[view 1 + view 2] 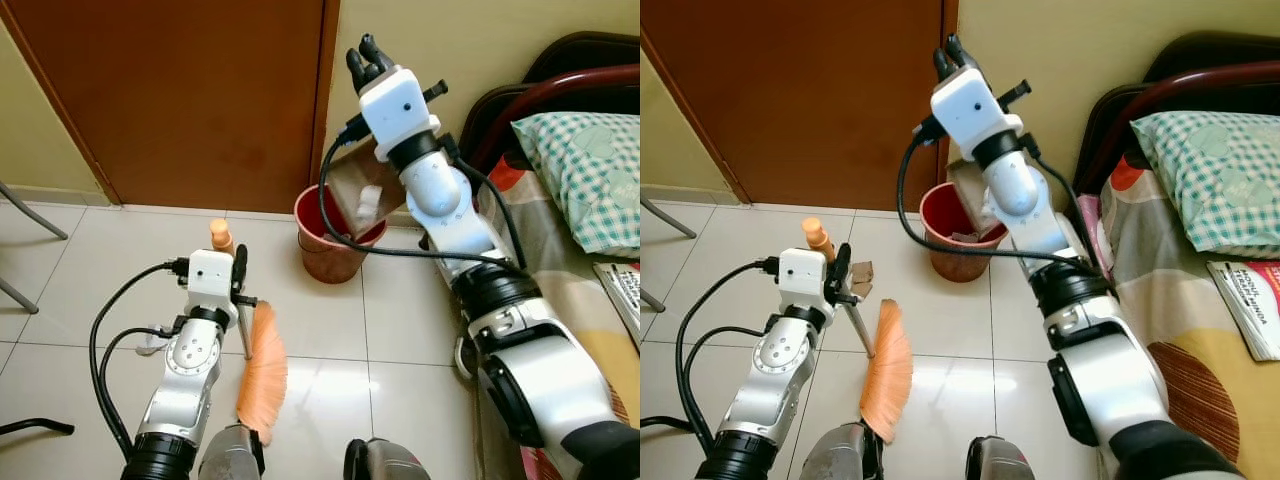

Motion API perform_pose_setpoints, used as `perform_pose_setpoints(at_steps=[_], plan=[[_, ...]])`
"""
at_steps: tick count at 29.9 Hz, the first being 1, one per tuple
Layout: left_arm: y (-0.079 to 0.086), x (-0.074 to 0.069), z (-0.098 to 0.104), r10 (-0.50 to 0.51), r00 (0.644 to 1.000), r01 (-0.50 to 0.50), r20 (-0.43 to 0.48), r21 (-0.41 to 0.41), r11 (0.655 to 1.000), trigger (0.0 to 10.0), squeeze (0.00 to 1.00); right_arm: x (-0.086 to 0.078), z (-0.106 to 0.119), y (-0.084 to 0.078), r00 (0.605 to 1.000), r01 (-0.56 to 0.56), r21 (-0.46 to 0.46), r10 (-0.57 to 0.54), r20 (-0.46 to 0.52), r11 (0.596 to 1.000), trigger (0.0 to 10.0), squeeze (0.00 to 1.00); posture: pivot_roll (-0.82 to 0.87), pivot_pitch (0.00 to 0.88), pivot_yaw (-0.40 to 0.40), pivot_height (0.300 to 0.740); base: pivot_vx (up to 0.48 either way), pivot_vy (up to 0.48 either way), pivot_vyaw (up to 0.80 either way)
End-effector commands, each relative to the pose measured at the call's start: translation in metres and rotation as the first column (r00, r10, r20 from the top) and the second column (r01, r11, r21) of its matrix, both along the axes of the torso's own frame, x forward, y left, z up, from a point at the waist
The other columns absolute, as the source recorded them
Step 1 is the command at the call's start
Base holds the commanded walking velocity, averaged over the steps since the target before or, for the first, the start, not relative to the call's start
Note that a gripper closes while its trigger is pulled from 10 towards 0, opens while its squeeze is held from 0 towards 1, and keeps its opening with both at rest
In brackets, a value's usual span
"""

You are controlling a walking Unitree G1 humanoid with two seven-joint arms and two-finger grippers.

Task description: Sweep floor

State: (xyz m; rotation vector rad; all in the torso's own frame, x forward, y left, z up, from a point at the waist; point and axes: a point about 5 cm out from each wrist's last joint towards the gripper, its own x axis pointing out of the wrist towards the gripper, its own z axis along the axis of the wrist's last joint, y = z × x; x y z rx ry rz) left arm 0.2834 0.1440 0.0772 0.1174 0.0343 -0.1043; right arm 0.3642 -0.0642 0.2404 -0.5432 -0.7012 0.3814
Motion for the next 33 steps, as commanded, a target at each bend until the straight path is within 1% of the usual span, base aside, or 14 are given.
perform_pose_setpoints(at_steps=[1,7,10,11,12,14,18,19,20,21,22,26,28,33], plan=[[0.004,-0.005,-0.015,0.012,0.997,-0.009,-0.072,0.039,0.999,10.0,0.0,-0.004,0.007,0.003,0.997,-0.025,-0.031,0.027,0.076,0.999,10.0,0.0,0.0,0.066,-0.063,0.74,0.0,0.0,0.0],[0.004,-0.003,-0.015,0.011,0.998,-0.008,-0.069,0.043,0.999,10.0,0.0,-0.007,0.018,0.003,0.988,-0.021,-0.008,0.022,0.156,1.0,10.0,0.0,0.0,0.065,-0.06,0.74,0.0,0.0,0.0],[0.004,-0.002,-0.015,0.011,0.998,-0.008,-0.067,0.046,0.999,10.0,0.0,-0.008,0.037,0.001,0.98,-0.033,0.077,0.018,0.197,0.996,10.0,0.0,0.0,0.064,-0.06,0.74,0.0,0.0,0.0],[0.005,-0.002,-0.015,0.012,0.998,-0.009,-0.066,0.048,0.999,10.0,0.0,-0.01,0.052,0.001,0.975,-0.053,0.143,0.021,0.219,0.988,10.0,0.0,0.0,0.064,-0.057,0.74,0.0,0.0,0.0],[0.005,-0.002,-0.015,0.012,0.998,-0.009,-0.066,0.048,0.999,10.0,0.0,-0.01,0.052,0.001,0.975,-0.053,0.143,0.021,0.219,0.988,10.0,0.0,0.0,0.064,-0.057,0.74,0.0,0.0,0.0],[0.006,-0.001,-0.014,0.013,0.998,-0.01,-0.064,0.051,0.999,10.0,0.0,-0.013,0.074,0.002,0.973,-0.091,0.255,0.032,0.228,0.963,10.0,0.0,0.0,0.063,-0.057,0.74,0.0,0.0,0.0],[0.007,-0.001,-0.015,0.015,0.998,-0.012,-0.063,0.057,0.998,10.0,0.0,-0.014,0.085,0.001,0.981,-0.124,0.372,0.058,0.185,0.92,10.0,0.0,0.0,0.062,-0.056,0.74,0.0,0.0,0.0],[0.007,-0.001,-0.015,0.018,0.998,-0.014,-0.066,0.065,0.998,10.0,0.0,-0.012,0.084,0.0,0.989,-0.124,0.441,0.076,0.125,0.889,10.0,0.0,0.0,0.061,-0.056,0.74,0.0,0.0,0.0],[0.007,-0.001,-0.015,0.018,0.998,-0.014,-0.066,0.065,0.998,10.0,0.0,-0.012,0.084,0.0,0.989,-0.124,0.441,0.076,0.125,0.889,10.0,0.0,0.0,0.061,-0.056,0.74,0.0,0.0,0.0],[0.008,-0.001,-0.015,0.018,0.998,-0.014,-0.066,0.071,0.997,10.0,0.0,-0.01,0.079,-0.002,0.992,-0.123,0.497,0.102,0.069,0.859,10.0,0.0,0.0,0.06,-0.054,0.74,0.0,0.0,0.0],[0.008,-0.001,-0.015,0.018,0.998,-0.014,-0.066,0.071,0.997,10.0,0.0,-0.01,0.079,-0.002,0.992,-0.123,0.497,0.102,0.069,0.859,10.0,0.0,0.0,0.06,-0.054,0.74,0.0,0.0,0.0],[0.009,-0.001,-0.015,0.02,0.998,-0.015,-0.066,0.076,0.997,10.0,0.0,-0.01,0.055,-0.008,0.991,-0.077,0.543,0.123,-0.05,0.836,10.0,0.0,0.0,0.057,-0.049,0.74,0.0,0.0,0.0],[0.01,-0.001,-0.017,0.028,0.996,-0.02,-0.085,0.091,0.996,10.0,0.0,-0.01,0.029,-0.016,0.982,0.016,0.567,0.095,-0.166,0.824,10.0,0.0,0.0,0.058,-0.043,0.74,0.0,0.0,0.0],[0.012,-0.003,-0.019,0.025,0.995,-0.014,-0.101,0.107,0.994,10.0,0.0,-0.014,-0.014,-0.031,0.949,0.146,0.582,0.052,-0.311,0.8,10.0,0.0,0.0,0.061,-0.038,0.74,0.0,0.0,0.0]])
